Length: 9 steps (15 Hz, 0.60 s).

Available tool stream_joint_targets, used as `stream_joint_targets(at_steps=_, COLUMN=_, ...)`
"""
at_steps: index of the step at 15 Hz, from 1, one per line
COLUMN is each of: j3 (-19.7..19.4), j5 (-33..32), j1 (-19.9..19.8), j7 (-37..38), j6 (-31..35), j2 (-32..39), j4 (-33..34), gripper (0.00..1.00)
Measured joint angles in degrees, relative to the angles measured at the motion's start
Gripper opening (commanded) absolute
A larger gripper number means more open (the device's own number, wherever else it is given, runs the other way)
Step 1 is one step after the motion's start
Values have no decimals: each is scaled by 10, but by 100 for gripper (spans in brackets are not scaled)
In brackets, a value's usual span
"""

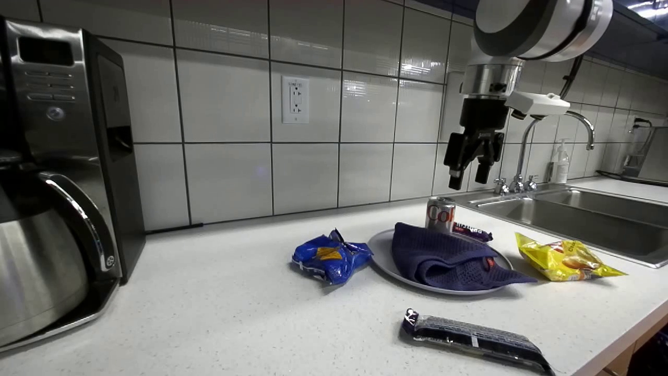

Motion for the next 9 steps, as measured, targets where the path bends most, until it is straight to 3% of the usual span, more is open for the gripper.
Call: stream_joint_targets(at_steps=9, j3=11, j5=5, j1=-7, j7=-2, j6=0, j2=88, j4=80, gripper=100)
